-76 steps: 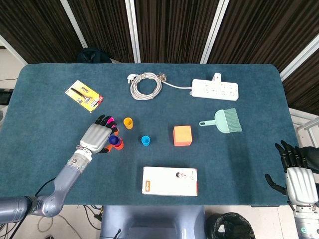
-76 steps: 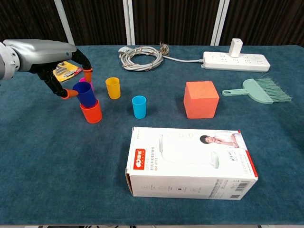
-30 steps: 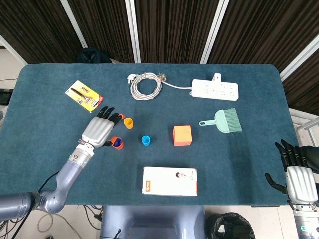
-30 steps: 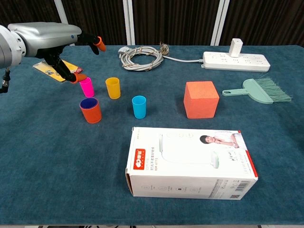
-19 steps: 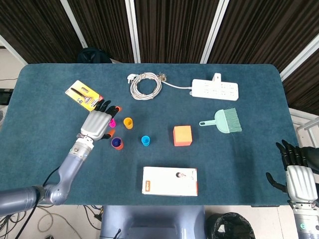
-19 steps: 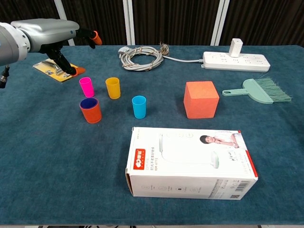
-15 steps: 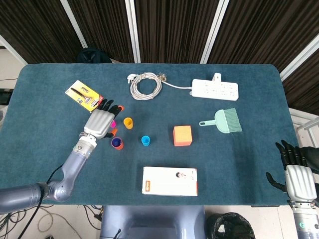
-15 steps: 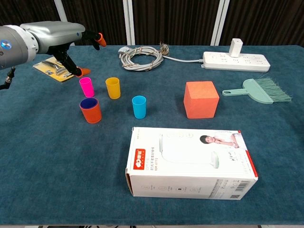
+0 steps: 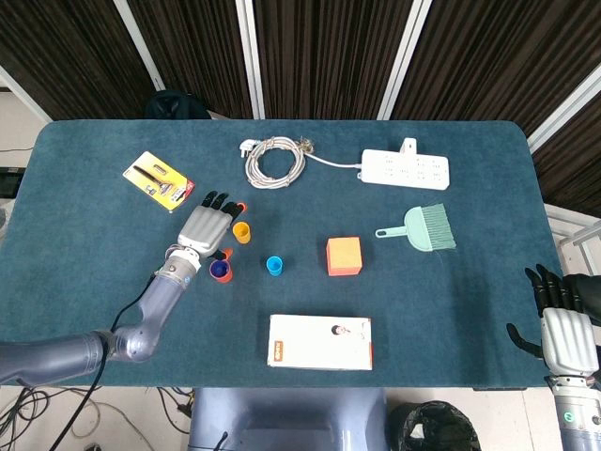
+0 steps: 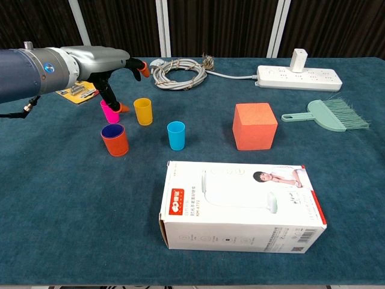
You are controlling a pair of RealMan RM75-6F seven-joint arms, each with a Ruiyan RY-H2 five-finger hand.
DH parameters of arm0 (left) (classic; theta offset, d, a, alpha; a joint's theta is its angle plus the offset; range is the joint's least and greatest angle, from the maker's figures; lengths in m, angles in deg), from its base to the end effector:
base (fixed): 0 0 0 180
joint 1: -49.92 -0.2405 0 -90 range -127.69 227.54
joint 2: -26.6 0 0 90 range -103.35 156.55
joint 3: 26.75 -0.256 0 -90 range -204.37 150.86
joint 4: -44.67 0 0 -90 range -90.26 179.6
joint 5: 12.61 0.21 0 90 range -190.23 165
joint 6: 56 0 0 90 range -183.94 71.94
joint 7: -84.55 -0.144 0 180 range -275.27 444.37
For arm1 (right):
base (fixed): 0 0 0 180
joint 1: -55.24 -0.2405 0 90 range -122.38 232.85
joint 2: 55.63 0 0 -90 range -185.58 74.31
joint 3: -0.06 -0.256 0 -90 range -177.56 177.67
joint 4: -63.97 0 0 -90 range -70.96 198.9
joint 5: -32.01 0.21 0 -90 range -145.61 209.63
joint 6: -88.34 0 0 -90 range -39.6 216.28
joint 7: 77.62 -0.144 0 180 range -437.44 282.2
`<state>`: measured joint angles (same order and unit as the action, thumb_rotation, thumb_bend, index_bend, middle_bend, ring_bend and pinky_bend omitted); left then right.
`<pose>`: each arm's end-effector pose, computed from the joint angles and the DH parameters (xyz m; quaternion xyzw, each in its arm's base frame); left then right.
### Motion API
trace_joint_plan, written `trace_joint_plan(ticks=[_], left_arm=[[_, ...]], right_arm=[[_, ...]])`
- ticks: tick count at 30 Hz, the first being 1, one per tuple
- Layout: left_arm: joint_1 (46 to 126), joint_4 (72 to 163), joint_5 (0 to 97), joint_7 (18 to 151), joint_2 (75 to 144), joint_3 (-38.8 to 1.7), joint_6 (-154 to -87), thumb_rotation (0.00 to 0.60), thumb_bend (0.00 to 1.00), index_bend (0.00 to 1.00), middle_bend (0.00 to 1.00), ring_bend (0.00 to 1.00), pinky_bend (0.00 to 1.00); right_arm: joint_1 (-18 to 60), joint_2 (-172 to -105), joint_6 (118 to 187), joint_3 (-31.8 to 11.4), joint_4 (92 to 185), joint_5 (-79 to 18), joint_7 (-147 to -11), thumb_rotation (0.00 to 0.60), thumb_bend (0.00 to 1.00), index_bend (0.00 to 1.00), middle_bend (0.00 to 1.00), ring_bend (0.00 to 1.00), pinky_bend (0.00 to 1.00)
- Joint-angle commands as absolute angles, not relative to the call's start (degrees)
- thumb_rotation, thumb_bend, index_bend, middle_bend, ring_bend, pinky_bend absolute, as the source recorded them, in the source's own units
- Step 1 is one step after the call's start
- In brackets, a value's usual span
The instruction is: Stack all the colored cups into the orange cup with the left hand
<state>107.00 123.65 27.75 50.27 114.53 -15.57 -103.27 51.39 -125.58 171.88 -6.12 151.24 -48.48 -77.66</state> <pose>-0.1161 0.4053 -0.0130 -0.7690 -0.3525 -0.2771 0.4556 -0.3324 -0.1872 0.1444 0.5481 -0.4122 0.3820 0.6196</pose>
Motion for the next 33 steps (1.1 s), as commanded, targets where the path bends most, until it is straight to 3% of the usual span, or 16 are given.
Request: trace_joint_plan(ticks=[1,7,15,24,33], left_arm=[[109.3,120.3,24.6,48.5,116.3,-15.2,-101.0,0.600,0.19,0.14,0.16,0.00,0.00],[111.3,116.3,21.6,47.7,118.3,-15.0,-99.0,0.600,0.19,0.15,0.16,0.00,0.00],[113.0,111.0,18.9,47.8,121.1,-15.3,-96.1,0.600,0.20,0.26,0.17,0.00,0.00],[114.1,106.8,19.7,48.9,124.0,-15.9,-94.3,0.600,0.26,0.35,0.19,0.00,0.00],[114.1,104.9,20.9,49.8,125.0,-16.2,-95.0,0.600,0.28,0.38,0.21,0.00,0.00]], right_arm=[[51.3,-125.8,171.5,-6.2,151.0,-48.1,-77.6,0.600,0.34,0.09,0.04,0.09,0.04],[51.1,-126.3,170.6,-6.3,150.1,-47.1,-77.0,0.600,0.34,0.09,0.04,0.09,0.04],[50.9,-126.9,170.0,-6.6,149.0,-46.0,-76.6,0.600,0.34,0.09,0.04,0.09,0.04],[50.8,-127.1,169.8,-6.7,148.6,-45.6,-76.5,0.600,0.34,0.09,0.04,0.09,0.04],[50.8,-127.1,169.8,-6.8,148.4,-45.6,-76.7,0.600,0.34,0.09,0.04,0.09,0.04]])
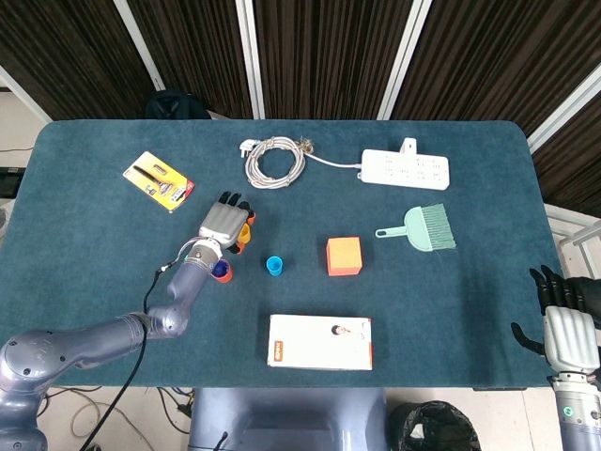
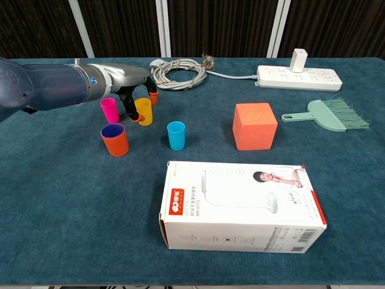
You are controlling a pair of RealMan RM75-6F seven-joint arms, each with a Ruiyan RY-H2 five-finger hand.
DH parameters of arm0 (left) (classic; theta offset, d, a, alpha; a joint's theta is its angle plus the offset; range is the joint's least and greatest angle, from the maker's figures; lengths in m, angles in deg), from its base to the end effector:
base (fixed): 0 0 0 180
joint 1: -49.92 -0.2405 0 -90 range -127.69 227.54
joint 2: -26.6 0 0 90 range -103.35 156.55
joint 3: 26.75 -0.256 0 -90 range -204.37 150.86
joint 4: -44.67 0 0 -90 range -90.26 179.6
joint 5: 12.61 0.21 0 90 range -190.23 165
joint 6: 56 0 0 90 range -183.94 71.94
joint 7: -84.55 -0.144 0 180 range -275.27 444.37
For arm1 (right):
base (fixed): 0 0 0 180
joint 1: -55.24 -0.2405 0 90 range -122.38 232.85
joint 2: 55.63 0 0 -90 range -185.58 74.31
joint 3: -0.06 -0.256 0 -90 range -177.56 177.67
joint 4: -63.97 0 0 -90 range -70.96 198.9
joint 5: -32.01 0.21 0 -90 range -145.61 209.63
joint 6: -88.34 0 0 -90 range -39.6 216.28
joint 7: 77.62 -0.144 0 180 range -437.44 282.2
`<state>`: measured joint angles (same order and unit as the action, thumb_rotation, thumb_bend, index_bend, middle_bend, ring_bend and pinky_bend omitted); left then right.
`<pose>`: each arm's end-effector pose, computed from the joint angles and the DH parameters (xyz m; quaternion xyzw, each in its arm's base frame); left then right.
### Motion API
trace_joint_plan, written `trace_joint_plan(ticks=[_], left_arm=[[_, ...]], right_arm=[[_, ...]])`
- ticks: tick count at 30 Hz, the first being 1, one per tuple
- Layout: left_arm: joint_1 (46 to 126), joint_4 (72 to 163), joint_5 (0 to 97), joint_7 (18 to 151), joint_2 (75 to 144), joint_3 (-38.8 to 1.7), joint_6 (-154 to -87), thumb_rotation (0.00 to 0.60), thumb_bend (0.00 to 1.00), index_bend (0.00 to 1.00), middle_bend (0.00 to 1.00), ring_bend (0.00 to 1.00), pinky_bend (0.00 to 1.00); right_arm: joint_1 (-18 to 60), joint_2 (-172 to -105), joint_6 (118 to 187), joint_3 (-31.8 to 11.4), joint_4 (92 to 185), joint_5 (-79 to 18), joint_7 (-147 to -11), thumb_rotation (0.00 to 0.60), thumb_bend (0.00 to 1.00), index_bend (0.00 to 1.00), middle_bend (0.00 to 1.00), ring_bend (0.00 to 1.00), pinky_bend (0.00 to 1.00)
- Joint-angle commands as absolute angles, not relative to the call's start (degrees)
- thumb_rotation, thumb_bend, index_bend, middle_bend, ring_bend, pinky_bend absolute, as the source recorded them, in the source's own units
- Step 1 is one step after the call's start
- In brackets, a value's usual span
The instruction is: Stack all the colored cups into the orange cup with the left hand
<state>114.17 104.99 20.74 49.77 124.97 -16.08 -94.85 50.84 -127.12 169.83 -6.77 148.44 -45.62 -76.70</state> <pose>-0.1079 0.4393 -0.0562 -0.7750 -0.3631 -0.2380 0.4593 -0.3454 -0.1922 0.1402 0.5426 -0.4185 0.3585 0.6340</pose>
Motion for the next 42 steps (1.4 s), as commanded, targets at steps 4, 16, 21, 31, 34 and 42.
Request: trace_joint_plan(ticks=[4,16,21,31,34,42], left_arm=[[114.0,104.8,21.2,49.8,125.0,-16.5,-95.3,0.600,0.28,0.39,0.21,0.00,0.00],[113.9,105.6,22.0,50.0,124.5,-16.8,-96.2,0.600,0.35,0.46,0.25,0.00,0.00],[113.8,106.8,22.5,50.3,123.9,-16.6,-96.7,0.600,0.35,0.46,0.25,0.00,0.00],[112.9,119.9,25.2,51.2,116.2,-14.3,-101.6,0.600,0.35,0.46,0.25,0.00,0.00],[111.6,126.8,25.8,51.0,111.8,-14.5,-103.5,0.600,0.35,0.46,0.25,0.00,0.00],[107.7,140.8,26.0,50.9,101.0,-16.1,-107.1,0.600,0.35,0.44,0.25,0.00,0.00]], right_arm=[[50.9,-127.1,169.8,-6.8,148.5,-45.6,-76.7,0.600,0.34,0.09,0.04,0.09,0.04],[50.8,-127.2,169.5,-6.7,148.5,-45.5,-76.6,0.600,0.34,0.09,0.04,0.09,0.04],[50.8,-127.2,169.6,-6.8,148.5,-45.4,-76.7,0.600,0.34,0.09,0.04,0.09,0.04],[50.8,-127.0,169.7,-6.8,148.5,-45.6,-77.2,0.600,0.34,0.09,0.04,0.09,0.04],[50.8,-127.0,169.6,-6.8,148.5,-45.6,-77.3,0.600,0.34,0.09,0.04,0.09,0.04],[50.8,-127.0,169.9,-6.6,148.8,-46.2,-77.0,0.600,0.34,0.09,0.04,0.09,0.04]])
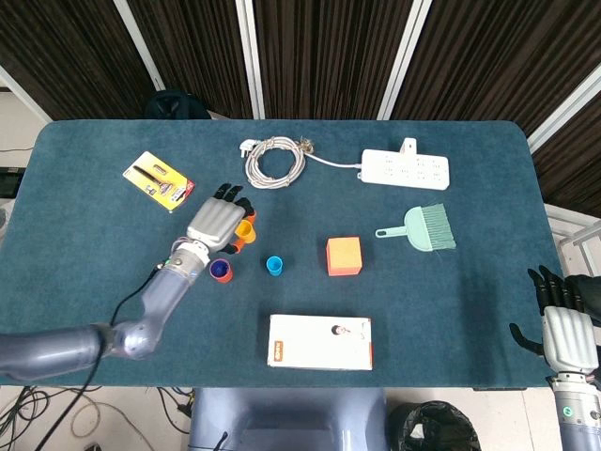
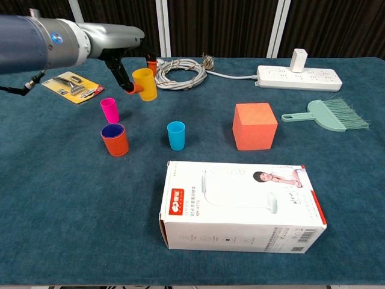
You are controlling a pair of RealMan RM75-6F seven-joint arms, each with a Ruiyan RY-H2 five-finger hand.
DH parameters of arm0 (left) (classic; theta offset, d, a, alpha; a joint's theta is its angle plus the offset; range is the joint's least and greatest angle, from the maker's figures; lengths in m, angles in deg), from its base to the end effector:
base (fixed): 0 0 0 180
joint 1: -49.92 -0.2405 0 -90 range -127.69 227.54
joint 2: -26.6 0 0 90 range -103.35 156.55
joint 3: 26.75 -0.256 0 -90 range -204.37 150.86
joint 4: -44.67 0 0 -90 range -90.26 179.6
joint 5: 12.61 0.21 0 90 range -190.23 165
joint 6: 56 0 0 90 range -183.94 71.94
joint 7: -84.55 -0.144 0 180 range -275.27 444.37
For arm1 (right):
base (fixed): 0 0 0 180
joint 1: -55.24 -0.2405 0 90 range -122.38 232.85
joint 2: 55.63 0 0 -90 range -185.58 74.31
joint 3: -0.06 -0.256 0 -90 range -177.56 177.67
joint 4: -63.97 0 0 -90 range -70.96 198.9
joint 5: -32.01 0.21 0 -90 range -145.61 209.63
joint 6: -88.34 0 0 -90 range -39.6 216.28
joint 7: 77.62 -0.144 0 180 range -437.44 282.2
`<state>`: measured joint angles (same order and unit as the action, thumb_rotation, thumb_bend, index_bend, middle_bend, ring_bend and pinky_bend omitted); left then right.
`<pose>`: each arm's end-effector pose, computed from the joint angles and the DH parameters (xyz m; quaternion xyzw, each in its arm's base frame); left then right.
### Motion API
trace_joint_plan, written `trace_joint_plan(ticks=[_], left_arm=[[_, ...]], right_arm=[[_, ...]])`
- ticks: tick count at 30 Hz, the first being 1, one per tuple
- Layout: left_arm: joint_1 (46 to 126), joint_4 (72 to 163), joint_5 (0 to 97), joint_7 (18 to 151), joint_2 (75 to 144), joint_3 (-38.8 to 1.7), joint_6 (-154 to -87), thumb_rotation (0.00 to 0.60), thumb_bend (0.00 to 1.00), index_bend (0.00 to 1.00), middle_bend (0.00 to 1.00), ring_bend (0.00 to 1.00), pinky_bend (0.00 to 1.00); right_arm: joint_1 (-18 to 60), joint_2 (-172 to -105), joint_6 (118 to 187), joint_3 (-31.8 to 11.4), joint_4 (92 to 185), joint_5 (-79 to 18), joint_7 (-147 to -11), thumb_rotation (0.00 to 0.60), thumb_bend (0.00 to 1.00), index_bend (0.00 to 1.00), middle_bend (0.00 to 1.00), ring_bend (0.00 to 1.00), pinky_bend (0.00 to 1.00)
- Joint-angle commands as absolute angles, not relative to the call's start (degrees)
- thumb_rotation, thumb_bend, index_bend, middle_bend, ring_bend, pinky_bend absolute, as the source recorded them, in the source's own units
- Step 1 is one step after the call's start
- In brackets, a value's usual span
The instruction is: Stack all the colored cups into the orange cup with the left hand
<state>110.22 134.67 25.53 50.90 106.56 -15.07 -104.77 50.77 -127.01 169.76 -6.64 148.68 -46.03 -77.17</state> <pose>-0.0806 0.3980 0.0193 -0.7743 -0.3469 -0.3062 0.4316 -0.3438 -0.1923 0.1395 0.5441 -0.4203 0.3623 0.6293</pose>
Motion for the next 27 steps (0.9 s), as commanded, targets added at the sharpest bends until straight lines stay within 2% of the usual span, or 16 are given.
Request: trace_joint_plan(ticks=[1,11,17,27], left_arm=[[107.1,142.2,26.3,51.0,99.8,-16.6,-107.3,0.600,0.35,0.44,0.25,0.00,0.00],[102.8,147.9,31.8,54.4,93.9,-20.0,-107.8,0.600,0.35,0.44,0.25,0.00,0.00],[101.5,147.0,34.4,56.3,94.2,-21.5,-106.9,0.600,0.35,0.44,0.25,0.00,0.00],[100.8,144.0,39.9,59.8,97.4,-21.8,-106.0,0.600,0.35,0.44,0.25,0.00,0.00]], right_arm=[[50.8,-127.0,170.1,-6.6,148.9,-46.3,-76.9,0.600,0.34,0.09,0.04,0.09,0.04],[51.0,-126.9,171.0,-6.3,149.9,-47.3,-76.0,0.600,0.34,0.09,0.04,0.09,0.04],[51.0,-126.9,171.2,-6.3,150.0,-47.4,-75.9,0.600,0.34,0.09,0.04,0.09,0.04],[51.2,-126.7,171.8,-6.5,150.2,-47.5,-76.1,0.600,0.34,0.09,0.04,0.09,0.04]])
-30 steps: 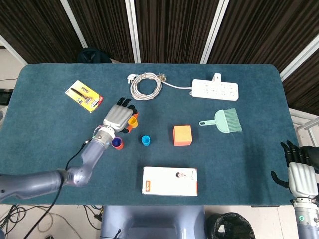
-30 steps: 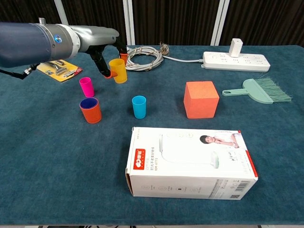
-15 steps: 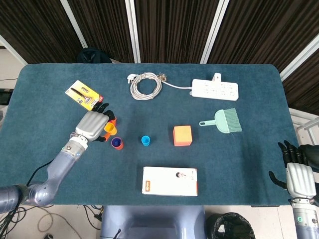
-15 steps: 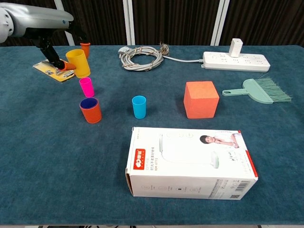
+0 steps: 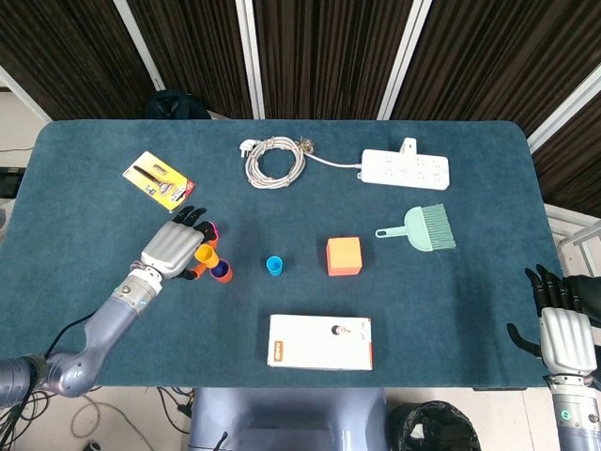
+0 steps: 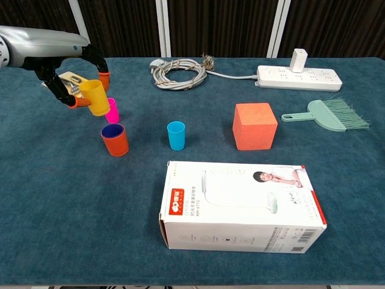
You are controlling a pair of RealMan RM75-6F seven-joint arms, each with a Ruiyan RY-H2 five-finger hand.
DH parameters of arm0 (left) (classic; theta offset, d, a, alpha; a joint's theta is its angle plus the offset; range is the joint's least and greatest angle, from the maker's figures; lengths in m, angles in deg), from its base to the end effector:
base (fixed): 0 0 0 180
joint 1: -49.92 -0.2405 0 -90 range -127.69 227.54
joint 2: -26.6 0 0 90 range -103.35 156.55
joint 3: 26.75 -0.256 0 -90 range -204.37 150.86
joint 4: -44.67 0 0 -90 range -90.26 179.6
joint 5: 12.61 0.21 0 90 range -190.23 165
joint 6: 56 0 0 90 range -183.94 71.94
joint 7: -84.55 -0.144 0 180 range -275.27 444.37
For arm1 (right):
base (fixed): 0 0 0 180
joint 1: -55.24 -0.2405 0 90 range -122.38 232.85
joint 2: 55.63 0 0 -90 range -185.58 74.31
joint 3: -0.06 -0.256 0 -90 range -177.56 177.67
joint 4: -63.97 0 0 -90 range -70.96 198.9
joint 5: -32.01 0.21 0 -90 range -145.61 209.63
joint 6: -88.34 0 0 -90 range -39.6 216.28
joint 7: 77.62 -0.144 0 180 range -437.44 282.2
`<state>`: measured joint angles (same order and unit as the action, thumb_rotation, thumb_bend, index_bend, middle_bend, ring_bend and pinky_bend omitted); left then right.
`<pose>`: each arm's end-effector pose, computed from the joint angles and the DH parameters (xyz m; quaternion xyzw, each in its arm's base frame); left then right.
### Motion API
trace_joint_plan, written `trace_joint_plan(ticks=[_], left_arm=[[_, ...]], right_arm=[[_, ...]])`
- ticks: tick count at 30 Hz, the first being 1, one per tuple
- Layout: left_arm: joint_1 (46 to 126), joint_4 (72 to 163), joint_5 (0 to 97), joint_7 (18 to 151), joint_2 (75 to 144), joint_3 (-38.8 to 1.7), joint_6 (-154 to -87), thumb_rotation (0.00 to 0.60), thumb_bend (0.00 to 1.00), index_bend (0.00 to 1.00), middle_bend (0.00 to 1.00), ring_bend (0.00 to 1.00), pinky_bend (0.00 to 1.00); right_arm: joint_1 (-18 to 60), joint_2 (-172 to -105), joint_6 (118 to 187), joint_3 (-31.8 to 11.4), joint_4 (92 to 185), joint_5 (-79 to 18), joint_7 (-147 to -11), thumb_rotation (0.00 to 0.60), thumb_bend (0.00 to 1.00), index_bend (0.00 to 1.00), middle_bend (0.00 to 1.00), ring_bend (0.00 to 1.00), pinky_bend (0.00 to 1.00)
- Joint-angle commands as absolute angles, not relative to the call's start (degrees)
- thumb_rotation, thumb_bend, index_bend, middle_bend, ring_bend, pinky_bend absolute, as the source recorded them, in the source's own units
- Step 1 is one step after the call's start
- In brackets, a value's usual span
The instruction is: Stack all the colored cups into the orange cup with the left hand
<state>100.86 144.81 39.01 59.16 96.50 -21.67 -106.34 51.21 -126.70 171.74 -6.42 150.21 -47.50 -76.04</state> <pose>-0.1367 0.3493 0.0514 -0.7883 -0.3537 -0.2879 0.4130 -0.3355 -0.1891 0.1409 0.5472 -0.4078 0.3722 0.6291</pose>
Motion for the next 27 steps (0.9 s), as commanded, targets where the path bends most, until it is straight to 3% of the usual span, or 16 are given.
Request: trace_joint_plan(ticks=[1,27], left_arm=[[100.8,143.6,40.3,59.9,97.7,-21.9,-105.9,0.600,0.35,0.44,0.25,0.00,0.00],[102.1,139.0,39.0,57.6,102.6,-22.8,-104.8,0.600,0.35,0.43,0.25,0.00,0.00]], right_arm=[[51.3,-126.6,171.8,-6.5,150.2,-47.4,-76.2,0.600,0.34,0.09,0.04,0.09,0.04],[51.5,-126.0,172.0,-6.7,150.5,-47.3,-77.0,0.600,0.34,0.09,0.04,0.09,0.04]])
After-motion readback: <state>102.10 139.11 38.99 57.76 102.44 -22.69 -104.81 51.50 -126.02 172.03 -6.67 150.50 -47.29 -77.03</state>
